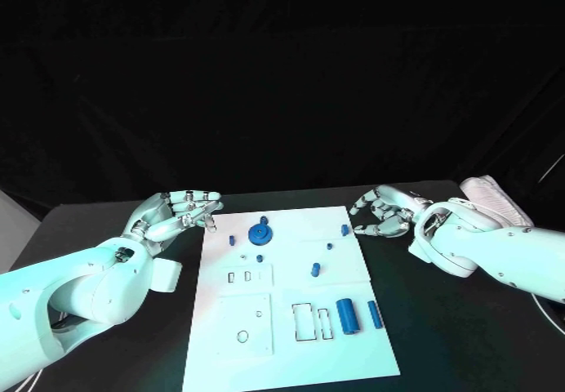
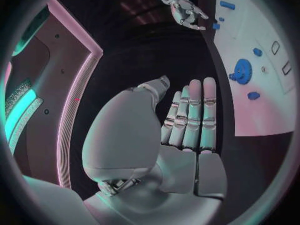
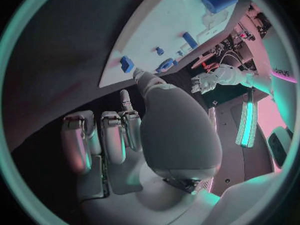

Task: Assemble the parts on the task board

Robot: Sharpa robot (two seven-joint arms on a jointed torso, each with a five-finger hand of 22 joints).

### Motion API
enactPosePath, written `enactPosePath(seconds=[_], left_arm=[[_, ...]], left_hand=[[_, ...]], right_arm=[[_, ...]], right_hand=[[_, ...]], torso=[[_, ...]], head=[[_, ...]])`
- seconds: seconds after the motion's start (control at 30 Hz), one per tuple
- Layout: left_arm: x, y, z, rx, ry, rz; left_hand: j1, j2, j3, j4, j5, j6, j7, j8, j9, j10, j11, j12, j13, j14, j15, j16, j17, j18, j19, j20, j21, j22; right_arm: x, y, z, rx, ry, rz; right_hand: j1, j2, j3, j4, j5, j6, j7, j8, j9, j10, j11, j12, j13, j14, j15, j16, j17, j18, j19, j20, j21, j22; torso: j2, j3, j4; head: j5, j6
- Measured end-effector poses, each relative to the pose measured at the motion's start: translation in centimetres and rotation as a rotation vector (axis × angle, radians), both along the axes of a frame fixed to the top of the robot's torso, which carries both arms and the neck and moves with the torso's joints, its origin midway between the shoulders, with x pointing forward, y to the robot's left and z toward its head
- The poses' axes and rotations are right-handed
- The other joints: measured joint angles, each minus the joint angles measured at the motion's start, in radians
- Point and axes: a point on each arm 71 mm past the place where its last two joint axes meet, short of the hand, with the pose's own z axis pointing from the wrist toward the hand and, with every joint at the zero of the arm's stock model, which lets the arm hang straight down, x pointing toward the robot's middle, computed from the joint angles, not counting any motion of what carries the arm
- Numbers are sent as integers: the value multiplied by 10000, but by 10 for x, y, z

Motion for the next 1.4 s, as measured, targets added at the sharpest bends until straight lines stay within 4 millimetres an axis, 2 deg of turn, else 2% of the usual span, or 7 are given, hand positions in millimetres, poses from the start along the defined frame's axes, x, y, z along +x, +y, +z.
enactPosePath(seconds=[0.5, 0.87, 0.93, 1.13, 1.4], left_arm=[[0, 1, 0, 22, 0, -7], [0, 1, 0, 30, -1, -14], [0, 1, 0, 32, 0, -13], [0, 1, 0, 36, 3, -13], [1, 1, -1, 43, 10, -8]], left_hand=[[0, 0, 26, -26, 0, 0, 0, 0, 8, -1, 0, 0, 7, 0, 0, 0, -8, 0, -69, -5, 0, 10], [0, 0, 26, -27, 0, 0, 0, 0, 7, -1, 0, -1, 7, 1, 0, -1, -8, -1, -69, -4, 0, 9], [0, 0, 26, -26, 0, 0, 0, 0, 7, -1, 1, -1, 6, 1, 0, -1, -8, -1, -69, -4, 0, 17], [0, 0, 26, -26, 0, 0, 0, 0, 6, -1, 1, -1, 6, 1, 0, -1, -17, -1, -68, -4, 0, 22], [0, 0, 26, -26, 0, 0, 0, 0, 6, -2, 1, -1, 5, 1, 0, -1, -17, 0, -68, -4, 0, 21]], right_arm=[[6, 14, -16, -192, 192, 222], [9, 15, -19, -270, 107, 81], [10, 15, -19, -276, 93, 62], [10, 17, -19, -277, 85, 63], [11, 18, -19, -301, 102, 32]], right_hand=[[1, 1, 0, 0, 0, -34, 34, -58, -11, 0, 0, 0, -2, 0, 0, 0, -2, 0, 0, 0, 0, 8], [90, 96, 61, 4, 0, -33, 33, -58, -10, 0, 0, 0, -3, 0, 0, -1, -3, 0, 0, 0, 0, 6], [65, 203, 99, -13, 0, -33, 33, -58, -10, 0, 0, 0, -3, 0, 0, -1, -3, 0, 0, 0, 0, 6], [145, 282, 223, -56, 0, -24, 24, -58, -10, 0, 0, 0, -4, 0, 0, -1, -4, 0, 0, 0, 0, 5], [142, 280, 361, -81, 0, 106, -34, -57, -9, 0, -1, 42, -4, 0, 0, -1, -4, 0, 0, 0, 0, 4]], torso=[[10, -14, 10], [-10, -19, 5], [-11, -19, 5], [-12, -20, 0], [-14, -21, 3]], head=[[47, -120], [33, -139], [38, -140], [69, -168], [87, -181]])
